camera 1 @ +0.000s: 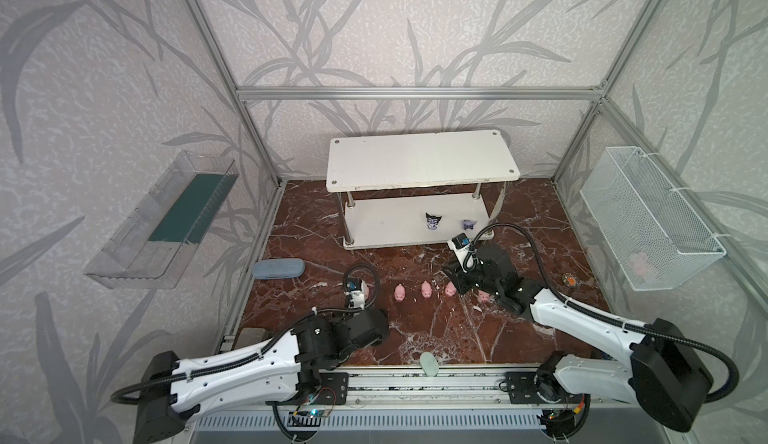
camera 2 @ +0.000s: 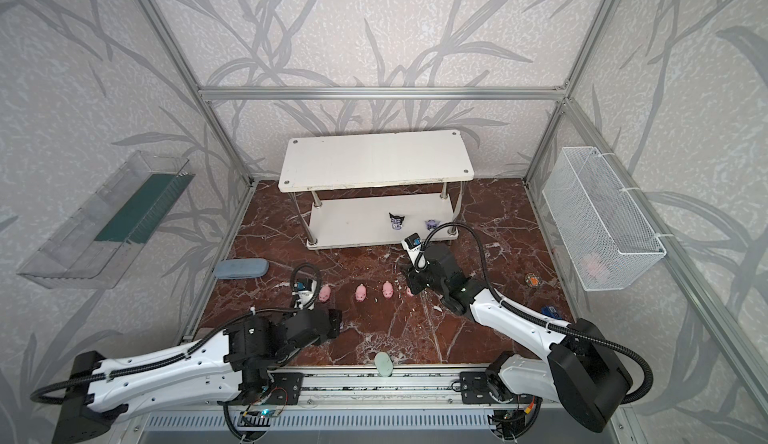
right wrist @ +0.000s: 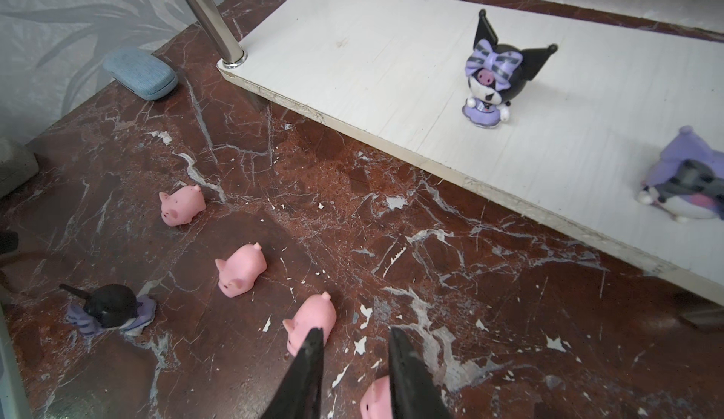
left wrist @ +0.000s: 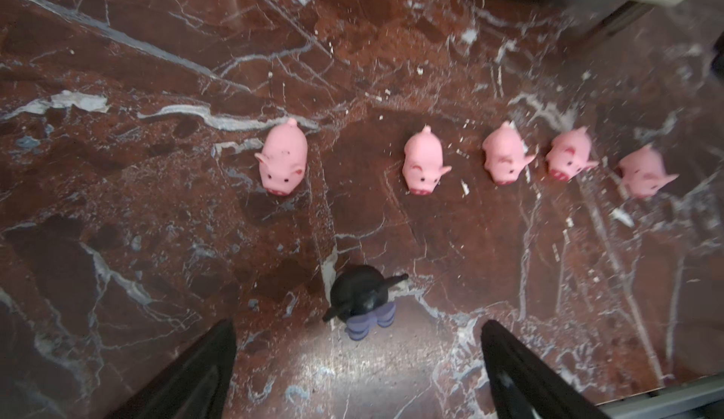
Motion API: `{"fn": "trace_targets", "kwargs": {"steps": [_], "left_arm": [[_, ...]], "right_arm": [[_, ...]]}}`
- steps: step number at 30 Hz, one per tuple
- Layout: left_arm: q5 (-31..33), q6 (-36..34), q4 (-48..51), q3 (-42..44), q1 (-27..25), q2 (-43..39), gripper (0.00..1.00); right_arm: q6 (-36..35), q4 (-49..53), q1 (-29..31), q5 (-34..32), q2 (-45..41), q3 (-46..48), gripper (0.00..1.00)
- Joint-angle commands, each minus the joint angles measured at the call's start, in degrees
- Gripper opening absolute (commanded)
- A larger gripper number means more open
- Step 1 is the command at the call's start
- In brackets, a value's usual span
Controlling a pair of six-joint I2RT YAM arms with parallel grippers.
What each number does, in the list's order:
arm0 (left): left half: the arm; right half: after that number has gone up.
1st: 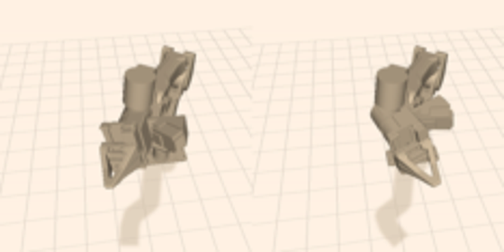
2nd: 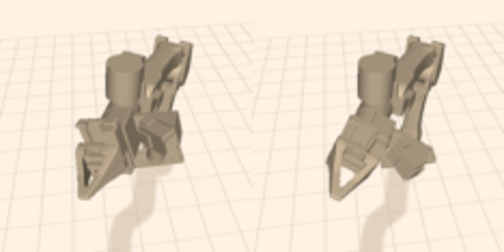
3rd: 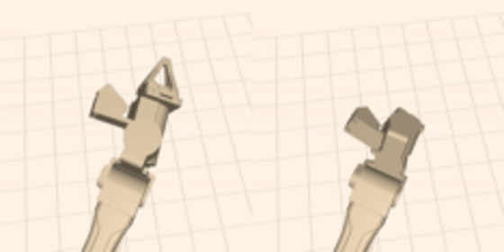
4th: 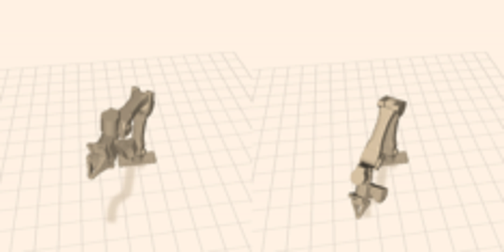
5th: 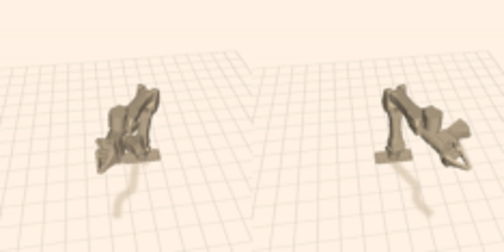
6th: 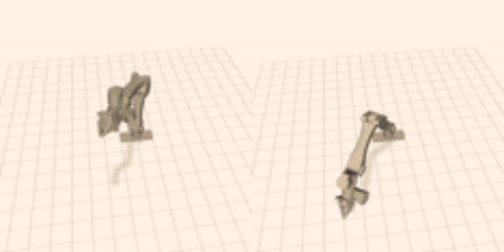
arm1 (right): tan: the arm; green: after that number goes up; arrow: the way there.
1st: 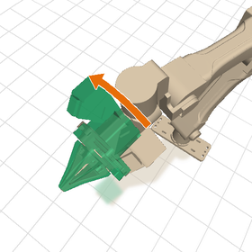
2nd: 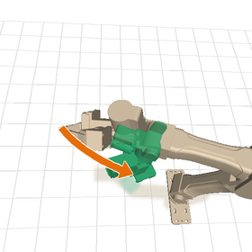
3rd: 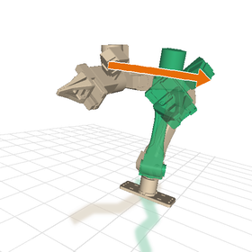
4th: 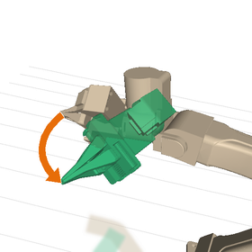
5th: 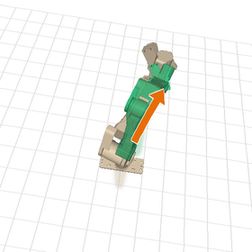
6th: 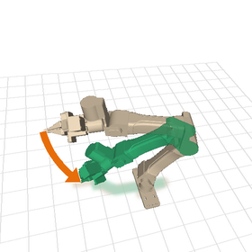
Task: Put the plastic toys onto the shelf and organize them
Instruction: 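Draw the right gripper back while the left gripper reaches toward the black figure, then lower the left gripper and grasp the small black figure with purple bow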
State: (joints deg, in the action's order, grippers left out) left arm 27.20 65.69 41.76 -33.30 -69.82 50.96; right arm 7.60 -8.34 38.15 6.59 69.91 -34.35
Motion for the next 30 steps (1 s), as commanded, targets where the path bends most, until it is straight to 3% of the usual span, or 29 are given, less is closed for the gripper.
{"fn": "trace_targets", "kwargs": {"steps": [1,15,30], "left_arm": [[5.63,7.85,5.52,-2.97,-2.38,4.10,0.96],[1.67,14.23,1.80,-0.05,-4.27,10.57,0.92],[-0.59,9.59,-6.68,2.42,-1.72,15.47,0.82]], "right_arm": [[1.06,-3.42,0.09,1.22,-0.95,0.77,0.31],[3.45,-5.76,0.08,5.27,-0.75,2.11,0.31],[3.48,-5.83,0.08,5.53,-0.32,2.44,0.31]]}}
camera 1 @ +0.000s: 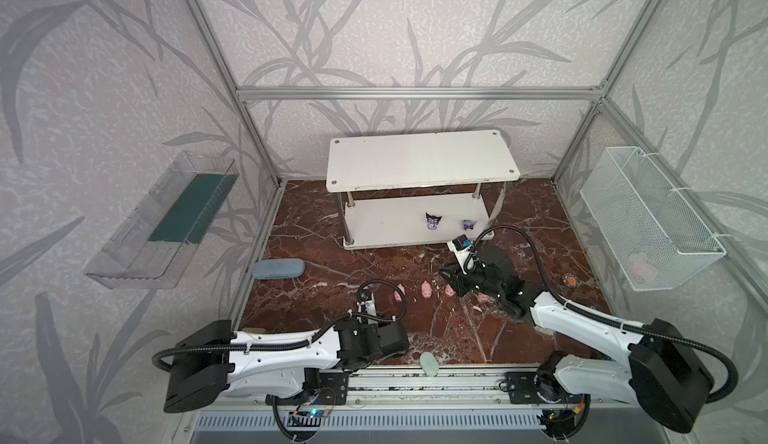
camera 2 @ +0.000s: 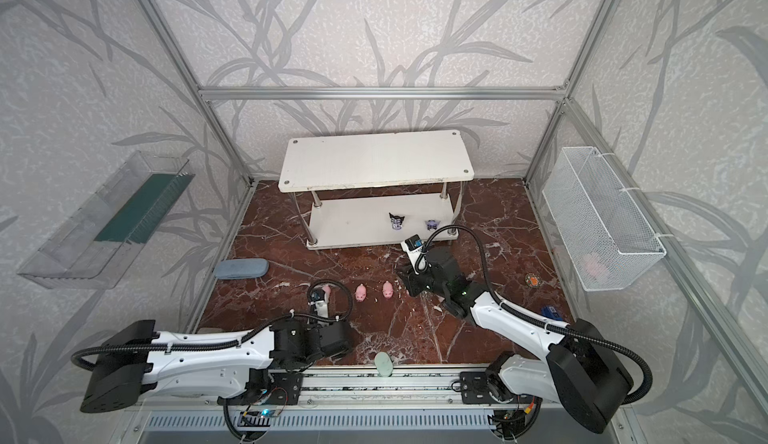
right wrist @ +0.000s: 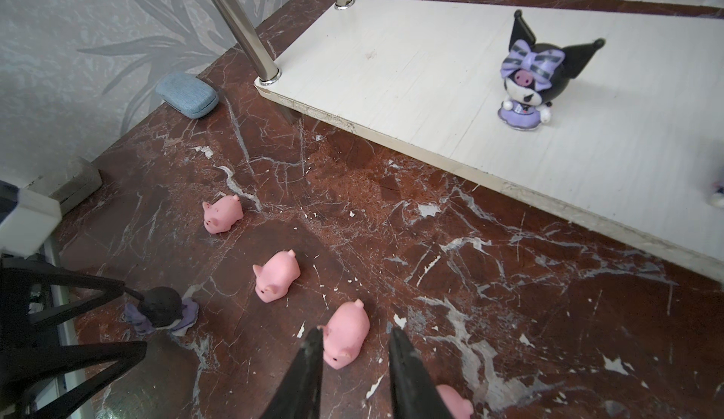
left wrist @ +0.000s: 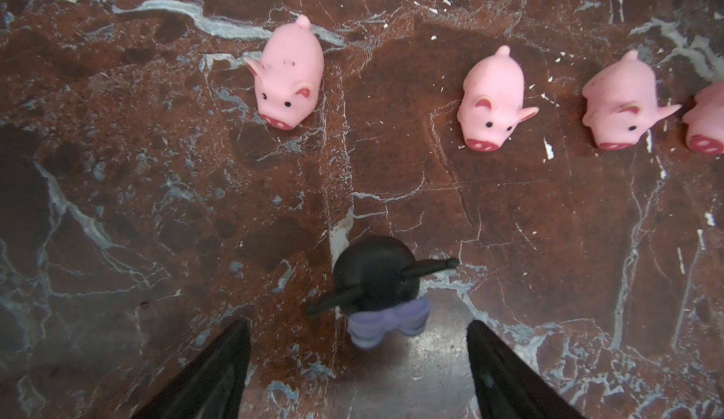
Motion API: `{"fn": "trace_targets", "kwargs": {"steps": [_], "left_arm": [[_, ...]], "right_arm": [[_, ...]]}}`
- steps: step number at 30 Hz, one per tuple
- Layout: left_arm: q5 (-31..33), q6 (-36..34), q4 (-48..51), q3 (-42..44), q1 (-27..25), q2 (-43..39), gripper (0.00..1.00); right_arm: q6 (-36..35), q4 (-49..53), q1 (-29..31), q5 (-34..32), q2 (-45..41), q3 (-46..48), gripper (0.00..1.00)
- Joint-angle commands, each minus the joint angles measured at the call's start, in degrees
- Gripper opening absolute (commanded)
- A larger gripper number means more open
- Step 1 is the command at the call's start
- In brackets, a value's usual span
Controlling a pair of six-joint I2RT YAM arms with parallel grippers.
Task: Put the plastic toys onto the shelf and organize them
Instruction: 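Lower the left gripper and grasp the small black figure with purple bow, then lift the small black figure with the left gripper toward the lower shelf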
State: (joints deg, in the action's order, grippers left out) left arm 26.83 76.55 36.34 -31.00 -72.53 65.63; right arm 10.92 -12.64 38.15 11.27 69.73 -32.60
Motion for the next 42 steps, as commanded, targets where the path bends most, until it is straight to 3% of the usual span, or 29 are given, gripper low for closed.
{"fn": "trace_targets", "kwargs": {"steps": [1,6,22,36,42], "left_arm": [[-0.94,-1.64,-1.90,0.36,1.53,0.98,0.81],[-1.51,-3.20,-3.17,0.68,3.20,1.15,0.72],[-5.57,-7.99,-7.41,0.51,8.98,4.71,0.57],[-5.69,-8.44,-7.16,0.12,9.34,5.03,0.39],[-6.20,-9.03,-6.98,0.09,9.34,4.35,0.39]], "right_arm": [[0.09,-1.43,0.04,0.82,-0.04,0.63,0.31],[-0.01,-1.57,0.09,0.75,0.14,0.62,0.31],[-0.18,-1.86,0.08,1.04,1.76,0.35,0.31],[-0.28,-1.93,0.09,1.04,2.29,0.20,0.30],[-0.27,-2.01,0.08,1.21,2.60,0.19,0.30]]}}
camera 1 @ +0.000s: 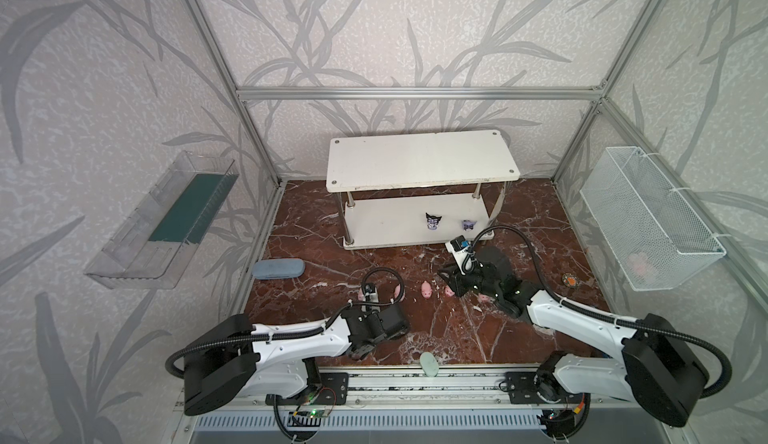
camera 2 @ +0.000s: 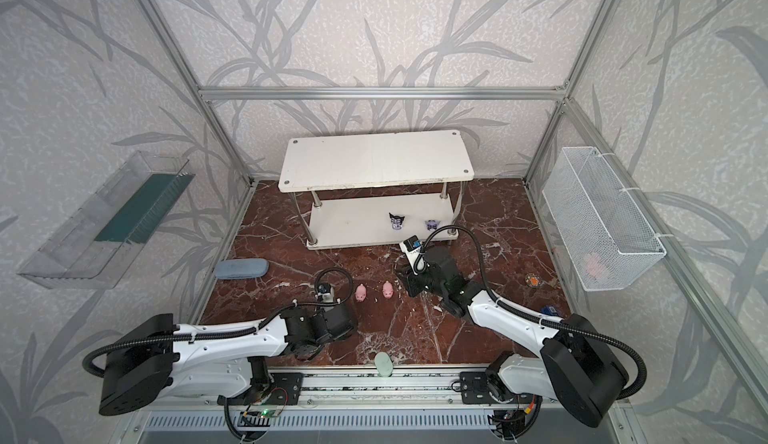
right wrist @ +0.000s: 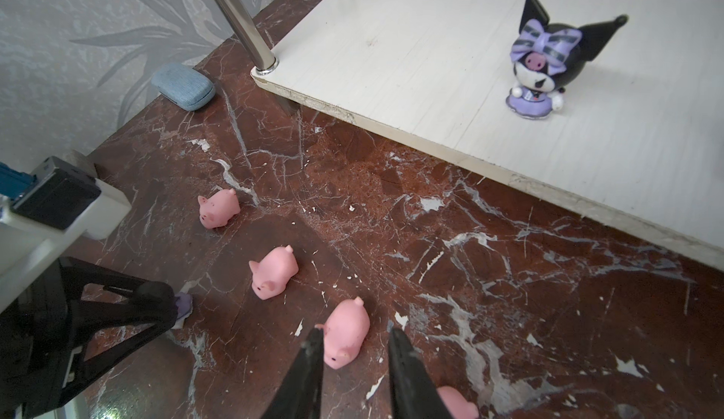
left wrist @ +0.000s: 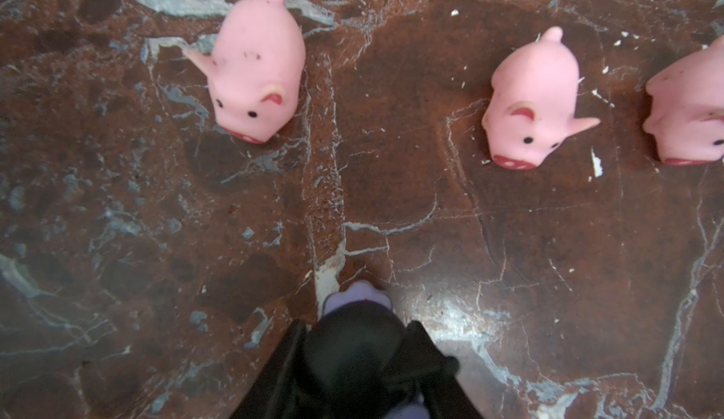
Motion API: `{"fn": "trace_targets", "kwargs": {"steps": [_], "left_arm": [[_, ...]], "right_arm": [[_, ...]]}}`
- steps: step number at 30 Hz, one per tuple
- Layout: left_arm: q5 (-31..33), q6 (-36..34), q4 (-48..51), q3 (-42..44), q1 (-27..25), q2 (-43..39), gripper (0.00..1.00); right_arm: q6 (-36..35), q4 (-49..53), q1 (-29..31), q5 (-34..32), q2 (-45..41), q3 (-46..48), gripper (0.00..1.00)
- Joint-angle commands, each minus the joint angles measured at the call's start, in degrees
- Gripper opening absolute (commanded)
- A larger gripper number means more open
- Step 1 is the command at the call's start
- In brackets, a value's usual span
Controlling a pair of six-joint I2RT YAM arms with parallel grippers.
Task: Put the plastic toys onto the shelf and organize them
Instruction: 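Lift the small black figure with the left gripper toward the lower shelf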
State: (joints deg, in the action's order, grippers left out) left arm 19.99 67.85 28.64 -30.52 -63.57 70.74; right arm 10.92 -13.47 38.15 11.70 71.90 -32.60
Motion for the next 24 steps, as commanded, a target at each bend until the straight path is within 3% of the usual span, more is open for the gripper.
{"fn": "trace_targets", "kwargs": {"steps": [1,8,15,24], "left_arm": [[0.40,-0.28,0.86,-0.24,0.38,-0.87,0.38],[-2.49,-1.49,3.26,-0.34,0.38,-3.50,0.35],[0.27,-3.11,5.82,0.22,0.53,-9.37,0.33],[-0.94,-10.10,10.76,-5.95,1.70,-10.80,0.32]], "right_arm": [[-0.28,-1.19,0.11,0.78,0.33,0.18,0.30],[-0.20,-1.27,0.10,0.64,-0.05,0.32,0.30],[-0.11,-1.38,0.08,0.61,-0.08,0.34,0.30],[-0.11,-1.40,0.08,0.03,-0.18,0.42,0.30]]}}
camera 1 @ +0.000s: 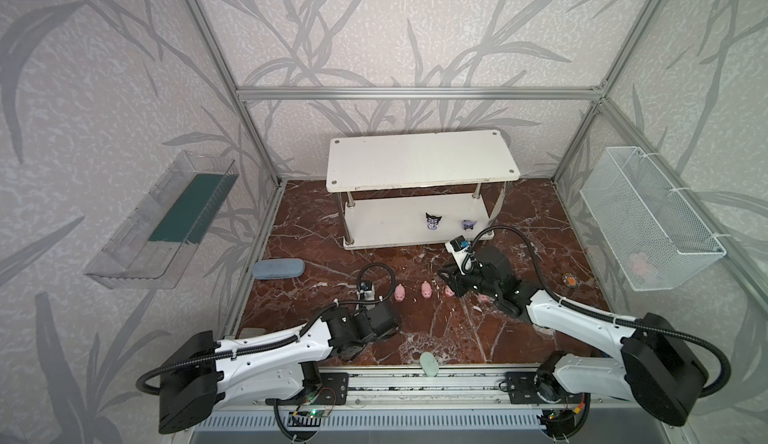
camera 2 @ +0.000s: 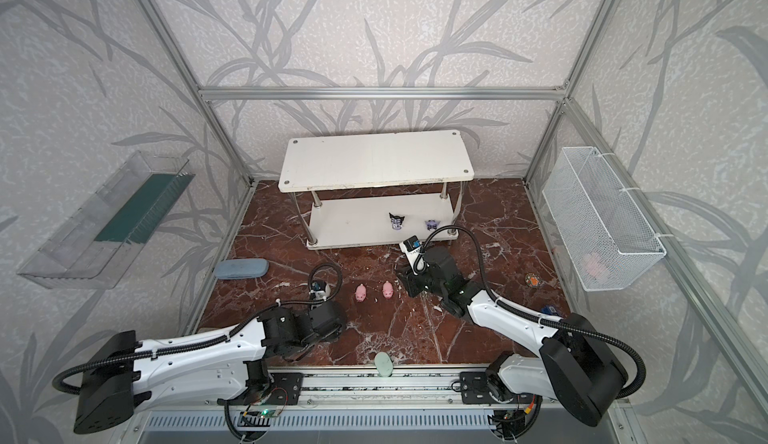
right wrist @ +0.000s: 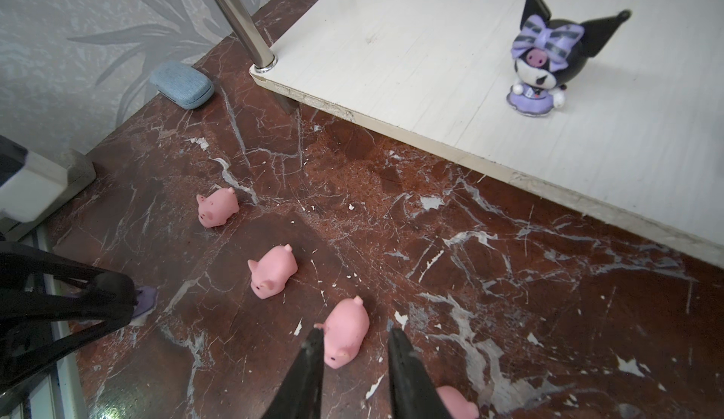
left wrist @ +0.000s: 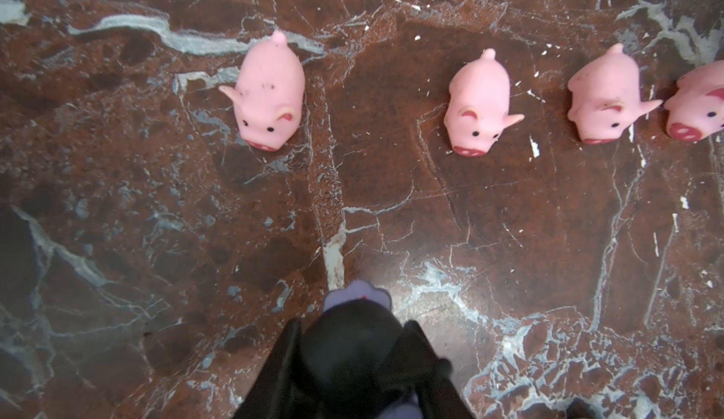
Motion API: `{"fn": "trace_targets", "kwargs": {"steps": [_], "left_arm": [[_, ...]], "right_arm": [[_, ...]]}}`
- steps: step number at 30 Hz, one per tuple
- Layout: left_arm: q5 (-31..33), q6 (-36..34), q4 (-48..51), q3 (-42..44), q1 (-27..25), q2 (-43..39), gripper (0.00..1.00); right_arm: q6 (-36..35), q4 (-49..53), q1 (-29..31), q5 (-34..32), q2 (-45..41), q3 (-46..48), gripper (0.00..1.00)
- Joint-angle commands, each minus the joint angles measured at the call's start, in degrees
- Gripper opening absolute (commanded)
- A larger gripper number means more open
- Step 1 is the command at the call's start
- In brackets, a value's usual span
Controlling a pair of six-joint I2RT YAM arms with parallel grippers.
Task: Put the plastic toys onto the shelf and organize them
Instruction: 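Lift the small black figure with the left gripper toward the lower shelf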
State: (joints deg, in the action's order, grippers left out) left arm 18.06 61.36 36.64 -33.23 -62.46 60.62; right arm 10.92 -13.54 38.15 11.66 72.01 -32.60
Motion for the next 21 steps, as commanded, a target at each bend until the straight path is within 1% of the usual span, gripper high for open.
{"fn": "trace_targets", "kwargs": {"steps": [1,6,9,16,21], "left_arm": [[0.80,-4.71,3.02,-4.15,0.89,-0.81,0.32],[0.63,-10.74,5.40,-9.36,2.59,-0.54,0.30],[0.36,-14.98,5.12,-11.85,4.59,-0.48,0.30],[-2.33,-26.45,0.39,-16.52,11.56,2.20,0.30],[-7.28,-33.89,-5.34,-19.39,16.44,7.48,0.30]], "right_arm": [[-0.11,-1.38,0.10,-0.05,-0.42,0.46,0.30],[-0.19,-1.12,0.08,-0.54,-1.07,0.70,0.30],[-0.28,-1.05,0.13,-0.99,-1.51,0.87,0.30],[-0.41,-0.70,0.08,-2.40,-2.40,1.27,0.30],[-0.57,-0.62,0.08,-2.69,-2.22,1.14,0.30]]}}
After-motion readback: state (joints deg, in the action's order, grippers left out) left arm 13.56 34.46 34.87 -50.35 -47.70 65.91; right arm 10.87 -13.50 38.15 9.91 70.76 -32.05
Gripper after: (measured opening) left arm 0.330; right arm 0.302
